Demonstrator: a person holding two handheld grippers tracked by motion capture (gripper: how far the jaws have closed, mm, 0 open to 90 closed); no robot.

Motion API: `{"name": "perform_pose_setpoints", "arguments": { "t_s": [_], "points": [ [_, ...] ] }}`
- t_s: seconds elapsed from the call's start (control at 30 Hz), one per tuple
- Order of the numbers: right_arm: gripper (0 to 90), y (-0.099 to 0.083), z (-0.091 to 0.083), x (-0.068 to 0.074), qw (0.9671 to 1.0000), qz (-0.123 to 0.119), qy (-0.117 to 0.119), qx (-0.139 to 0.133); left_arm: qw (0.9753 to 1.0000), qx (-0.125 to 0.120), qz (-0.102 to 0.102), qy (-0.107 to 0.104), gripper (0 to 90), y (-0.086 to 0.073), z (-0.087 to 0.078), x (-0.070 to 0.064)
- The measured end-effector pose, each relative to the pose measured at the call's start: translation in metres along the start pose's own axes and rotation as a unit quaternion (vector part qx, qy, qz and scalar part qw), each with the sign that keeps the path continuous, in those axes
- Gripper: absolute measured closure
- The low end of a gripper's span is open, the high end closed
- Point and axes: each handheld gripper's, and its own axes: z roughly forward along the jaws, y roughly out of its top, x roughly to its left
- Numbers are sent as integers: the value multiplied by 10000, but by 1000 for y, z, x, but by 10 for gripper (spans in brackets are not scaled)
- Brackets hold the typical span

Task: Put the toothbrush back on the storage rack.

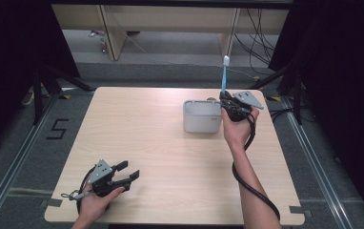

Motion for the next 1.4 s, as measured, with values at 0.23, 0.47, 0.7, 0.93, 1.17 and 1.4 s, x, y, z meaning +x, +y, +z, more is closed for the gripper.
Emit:
{"name": "perform_pose_setpoints", "arguments": {
  "t_s": [0.23, 0.47, 0.7, 0.93, 1.17, 1.4],
  "points": [
    [788, -2, 5, 3, 10000, 15, 53, 57, 10000, -1, -4, -5, 348, 0, 0, 0],
    [788, -4, 8, 4, 9999, 50, -24, 96, 10000, -1, 4, -8, 348, 0, 0, 0],
    [788, -6, 11, 1, 9999, 36, -22, 121, 10000, -10, 4, -18, 348, 0, 0, 0],
    [788, -10, 14, 0, 9997, -25, -23, 234, 10000, -18, -4, -33, 348, 0, 0, 0],
    [788, -16, 15, 0, 9996, 45, -71, 280, 10000, -21, -13, -37, 348, 0, 1, 0],
    [788, -22, 17, -2, 9993, 31, -68, 365, 10000, -10, 6, -28, 348, 0, 0, 0]
  ]
}}
